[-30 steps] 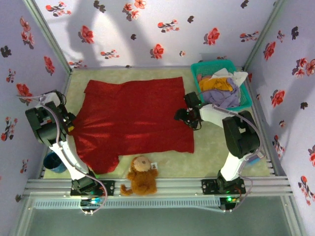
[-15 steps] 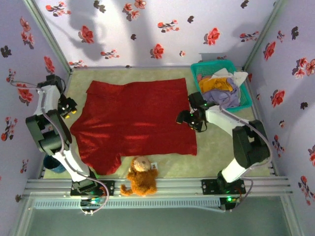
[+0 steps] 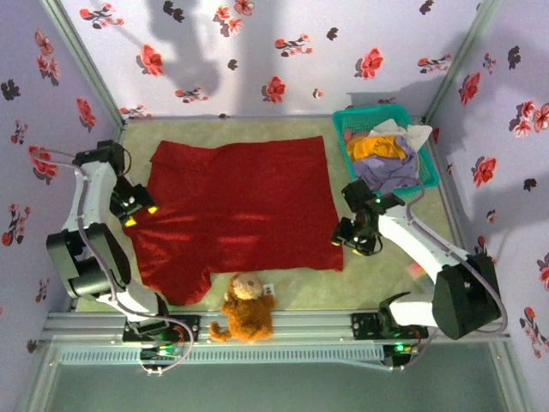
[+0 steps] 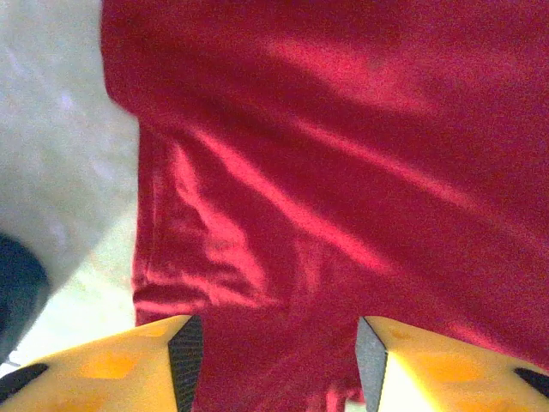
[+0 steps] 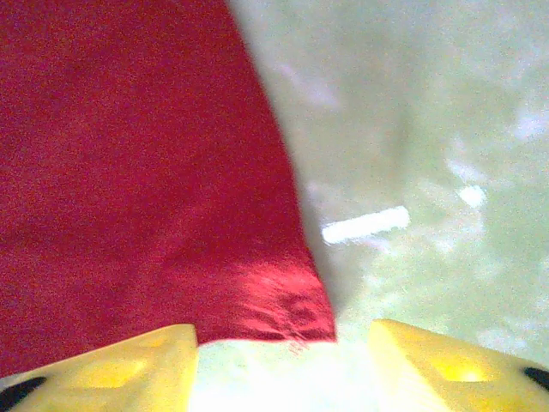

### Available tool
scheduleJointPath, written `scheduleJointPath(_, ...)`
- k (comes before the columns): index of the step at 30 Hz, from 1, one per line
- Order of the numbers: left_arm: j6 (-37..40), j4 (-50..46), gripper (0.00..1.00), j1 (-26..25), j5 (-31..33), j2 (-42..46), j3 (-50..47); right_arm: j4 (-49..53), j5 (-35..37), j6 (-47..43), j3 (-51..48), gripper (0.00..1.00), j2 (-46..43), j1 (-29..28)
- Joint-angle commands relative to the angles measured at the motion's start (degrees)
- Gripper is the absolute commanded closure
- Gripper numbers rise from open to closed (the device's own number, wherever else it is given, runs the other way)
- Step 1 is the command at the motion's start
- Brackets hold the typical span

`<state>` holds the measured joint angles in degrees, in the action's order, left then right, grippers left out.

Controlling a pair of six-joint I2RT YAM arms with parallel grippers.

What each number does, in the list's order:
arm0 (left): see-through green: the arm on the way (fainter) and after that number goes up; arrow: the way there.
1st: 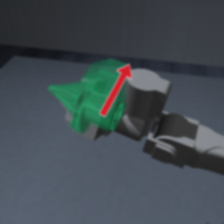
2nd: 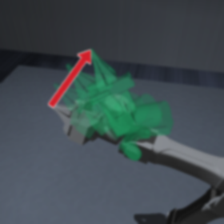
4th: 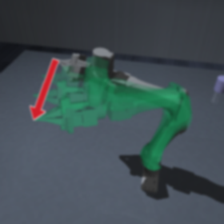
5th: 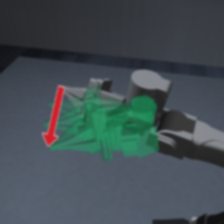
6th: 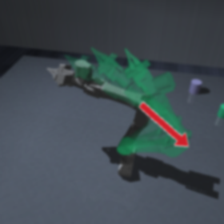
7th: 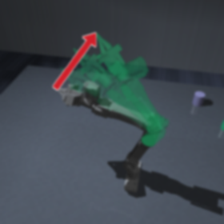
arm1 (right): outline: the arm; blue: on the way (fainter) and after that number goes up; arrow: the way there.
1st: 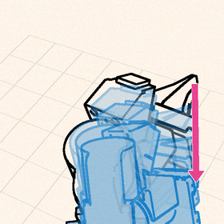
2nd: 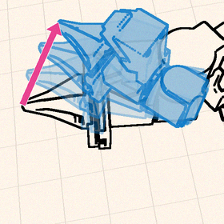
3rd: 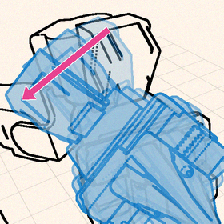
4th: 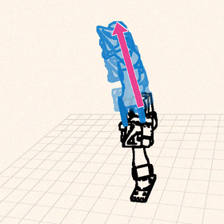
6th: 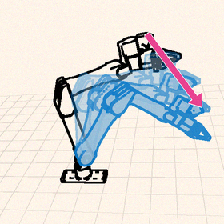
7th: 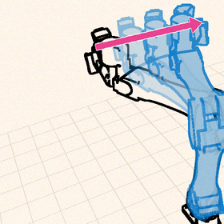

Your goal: Fold and stack the t-shirts

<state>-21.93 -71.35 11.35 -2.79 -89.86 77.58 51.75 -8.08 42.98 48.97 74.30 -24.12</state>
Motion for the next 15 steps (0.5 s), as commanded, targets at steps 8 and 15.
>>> scheduleJointPath(8,-0.24,-5.04,0.46,-2.35,-1.87,5.02,-6.24,1.2,-0.32,5.35,-6.4,0.59,-0.39,-3.74)
scheduleJointPath(15,-0.13,-6.09,0.45,-2.39,-1.27,4.71,-8.06,-4.3,-4.18,6.41,-8.87,0.6,3.55,-4.88)
